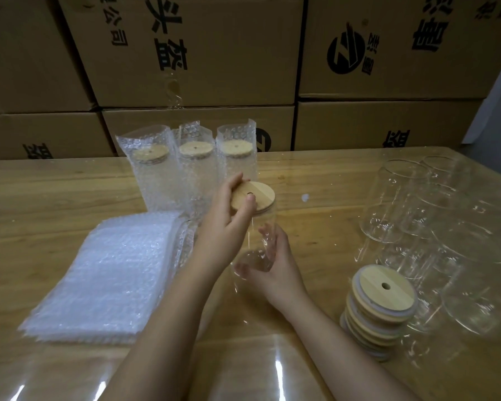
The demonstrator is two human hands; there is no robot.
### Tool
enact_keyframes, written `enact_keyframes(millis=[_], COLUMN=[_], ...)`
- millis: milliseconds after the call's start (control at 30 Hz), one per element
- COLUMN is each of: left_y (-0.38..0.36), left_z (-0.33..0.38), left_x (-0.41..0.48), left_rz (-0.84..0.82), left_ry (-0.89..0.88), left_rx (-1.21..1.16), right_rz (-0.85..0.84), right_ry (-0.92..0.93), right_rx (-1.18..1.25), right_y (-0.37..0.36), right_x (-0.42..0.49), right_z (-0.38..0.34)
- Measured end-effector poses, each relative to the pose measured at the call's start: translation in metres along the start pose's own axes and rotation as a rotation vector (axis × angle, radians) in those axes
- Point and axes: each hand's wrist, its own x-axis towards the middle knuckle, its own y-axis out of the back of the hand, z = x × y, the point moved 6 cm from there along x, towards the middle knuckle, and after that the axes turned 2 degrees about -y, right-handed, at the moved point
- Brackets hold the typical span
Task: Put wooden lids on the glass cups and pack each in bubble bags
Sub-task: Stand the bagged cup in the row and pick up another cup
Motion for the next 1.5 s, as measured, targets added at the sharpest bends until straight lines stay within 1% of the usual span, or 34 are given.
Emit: enact_keyframes(millis=[100,167,233,367,533,633,733,800,867,933,967,1067,1100,1133,1267,1367,1500], left_y=[-0.011,-0.009,-0.005,-0.001,0.006,0.01,0.01,0.007,0.005,0.004,0.005,0.001,-0.001,-0.003,0.002,0.004,0.005], left_z=[-0.002,-0.002,-0.004,-0.006,-0.001,-0.007,-0.01,-0.01,-0.006,0.002,0.009,0.03,0.034,0.035,0.029,0.026,0.021], left_x=[0.001,0.001,0.001,0.001,0.0,0.0,0.002,0.002,0.001,0.001,0.001,0.0,-0.001,-0.002,-0.002,0.0,0.004], left_rz=[-0.008,0.067,0.144,0.172,0.128,0.084,0.004,-0.044,-0.075,-0.093,-0.093,-0.036,-0.02,-0.007,0.023,-0.011,-0.044], left_ry=[0.034,0.004,0.013,-0.002,-0.015,0.016,0.034,0.062,0.085,0.057,0.001,-0.245,-0.295,-0.318,-0.286,-0.24,-0.228], left_rx=[0.028,0.057,-0.001,-0.042,-0.03,-0.13,-0.247,-0.253,-0.209,-0.079,0.042,0.456,0.527,0.548,0.428,0.289,0.124], right_rz=[-0.009,-0.021,-0.022,-0.011,-0.015,-0.022,-0.018,-0.012,-0.006,-0.002,-0.004,-0.009,-0.01,-0.013,-0.03,-0.028,-0.026], right_ry=[-0.001,0.004,0.009,-0.003,-0.019,-0.031,-0.029,-0.028,-0.027,-0.03,-0.031,-0.029,-0.026,-0.025,-0.04,-0.049,-0.051], right_rx=[0.02,0.008,-0.001,0.002,-0.017,-0.021,-0.033,-0.043,-0.033,-0.01,0.005,0.022,0.02,0.02,0.034,0.022,0.006], right_y=[0.0,-0.002,-0.002,-0.002,-0.002,-0.001,-0.001,-0.001,-0.001,-0.002,-0.003,-0.005,-0.004,-0.004,-0.005,-0.004,-0.004], right_x=[0.001,0.002,0.001,0.0,0.001,0.001,0.0,0.001,0.002,0.003,0.004,0.005,0.006,0.006,0.005,0.004,0.005], right_z=[-0.001,-0.001,-0.002,-0.001,0.001,0.002,0.002,0.003,0.005,0.006,0.007,0.007,0.007,0.007,0.008,0.007,0.007])
